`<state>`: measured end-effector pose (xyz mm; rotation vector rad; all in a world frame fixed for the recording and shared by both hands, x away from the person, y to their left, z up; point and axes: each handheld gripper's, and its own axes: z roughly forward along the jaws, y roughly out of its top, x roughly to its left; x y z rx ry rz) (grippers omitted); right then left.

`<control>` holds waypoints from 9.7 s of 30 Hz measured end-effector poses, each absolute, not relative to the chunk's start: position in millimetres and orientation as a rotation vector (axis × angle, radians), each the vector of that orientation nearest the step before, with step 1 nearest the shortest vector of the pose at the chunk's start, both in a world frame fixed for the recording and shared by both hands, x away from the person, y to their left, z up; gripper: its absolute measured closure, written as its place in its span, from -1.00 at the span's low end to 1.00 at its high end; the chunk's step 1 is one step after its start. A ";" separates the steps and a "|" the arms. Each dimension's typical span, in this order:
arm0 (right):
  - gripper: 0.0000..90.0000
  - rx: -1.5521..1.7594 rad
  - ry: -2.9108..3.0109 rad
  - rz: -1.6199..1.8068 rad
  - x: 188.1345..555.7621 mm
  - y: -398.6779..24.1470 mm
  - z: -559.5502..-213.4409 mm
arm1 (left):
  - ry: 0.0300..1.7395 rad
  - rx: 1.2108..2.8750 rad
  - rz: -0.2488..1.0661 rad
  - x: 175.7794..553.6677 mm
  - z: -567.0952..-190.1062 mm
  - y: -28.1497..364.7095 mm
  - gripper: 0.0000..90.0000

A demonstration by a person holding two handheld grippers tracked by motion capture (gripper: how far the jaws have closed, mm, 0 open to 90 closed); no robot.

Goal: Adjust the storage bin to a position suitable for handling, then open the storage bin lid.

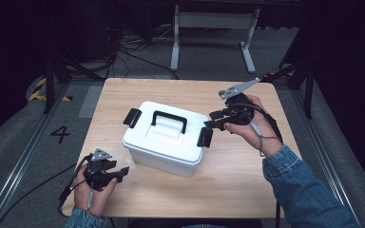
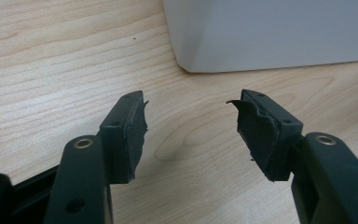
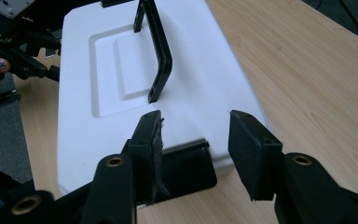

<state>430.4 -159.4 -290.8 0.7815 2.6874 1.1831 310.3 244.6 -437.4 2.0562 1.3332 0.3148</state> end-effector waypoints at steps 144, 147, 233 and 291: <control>0.89 1.108 2.418 1.094 480.4 -310.8 -312.5 | 1.324 2.055 0.313 312.3 -438.5 242.2 -0.09; 0.89 1.118 2.421 1.077 483.2 -313.1 -323.9 | 1.324 2.056 0.317 312.4 -438.6 242.6 -0.09; 0.19 1.068 2.445 1.238 403.8 -297.8 -361.9 | 1.334 2.095 0.338 310.6 -440.0 238.7 -0.12; 0.16 0.846 2.534 1.207 326.1 -226.1 -476.4 | 1.306 2.097 0.341 309.7 -438.9 237.8 -0.12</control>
